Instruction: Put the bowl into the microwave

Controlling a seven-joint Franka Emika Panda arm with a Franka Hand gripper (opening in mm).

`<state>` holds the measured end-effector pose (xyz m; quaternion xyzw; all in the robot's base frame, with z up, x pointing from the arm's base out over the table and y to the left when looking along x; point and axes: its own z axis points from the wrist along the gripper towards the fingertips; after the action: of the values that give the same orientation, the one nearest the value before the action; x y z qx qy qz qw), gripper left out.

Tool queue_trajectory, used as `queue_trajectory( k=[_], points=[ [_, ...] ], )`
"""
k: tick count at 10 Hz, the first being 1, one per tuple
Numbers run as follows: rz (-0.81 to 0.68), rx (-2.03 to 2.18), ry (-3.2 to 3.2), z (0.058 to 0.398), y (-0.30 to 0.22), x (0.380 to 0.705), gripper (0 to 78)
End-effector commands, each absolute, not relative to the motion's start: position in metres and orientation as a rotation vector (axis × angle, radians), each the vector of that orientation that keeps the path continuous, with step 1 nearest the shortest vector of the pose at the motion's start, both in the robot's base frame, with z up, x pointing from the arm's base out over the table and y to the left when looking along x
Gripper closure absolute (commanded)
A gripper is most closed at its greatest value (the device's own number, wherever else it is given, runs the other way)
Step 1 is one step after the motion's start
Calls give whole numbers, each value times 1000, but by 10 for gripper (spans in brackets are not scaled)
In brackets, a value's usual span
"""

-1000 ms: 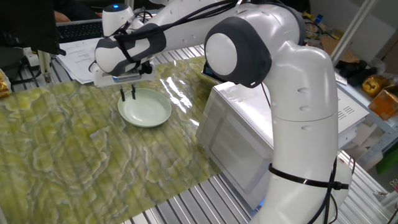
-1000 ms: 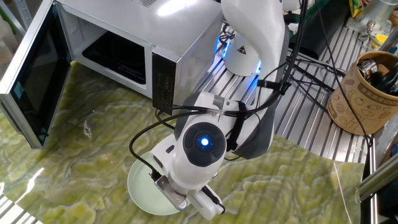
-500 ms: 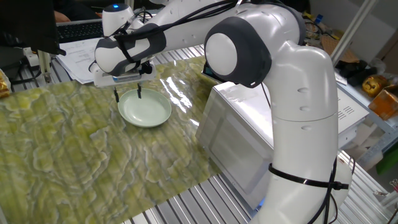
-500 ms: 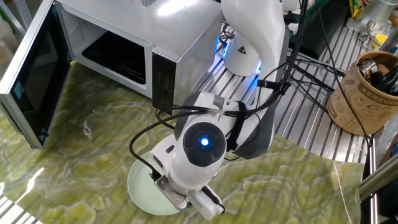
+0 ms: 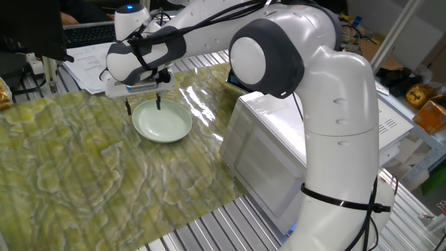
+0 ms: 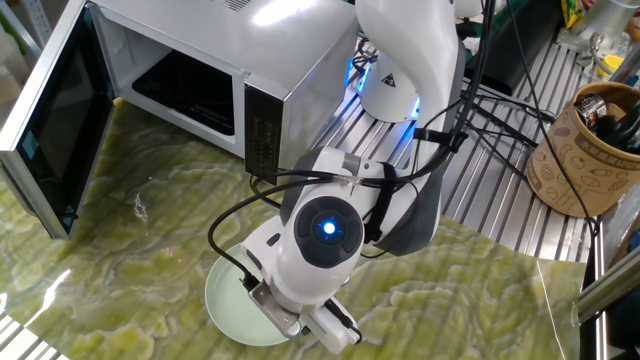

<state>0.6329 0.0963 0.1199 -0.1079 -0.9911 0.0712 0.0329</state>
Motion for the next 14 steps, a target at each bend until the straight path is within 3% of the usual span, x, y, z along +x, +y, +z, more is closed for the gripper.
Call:
queue_trajectory(
  k=[1, 14],
  points=[
    [201, -318, -3048, 99, 123, 627, 2],
    [227, -288, -3028, 97, 121, 629, 2]
  ],
)
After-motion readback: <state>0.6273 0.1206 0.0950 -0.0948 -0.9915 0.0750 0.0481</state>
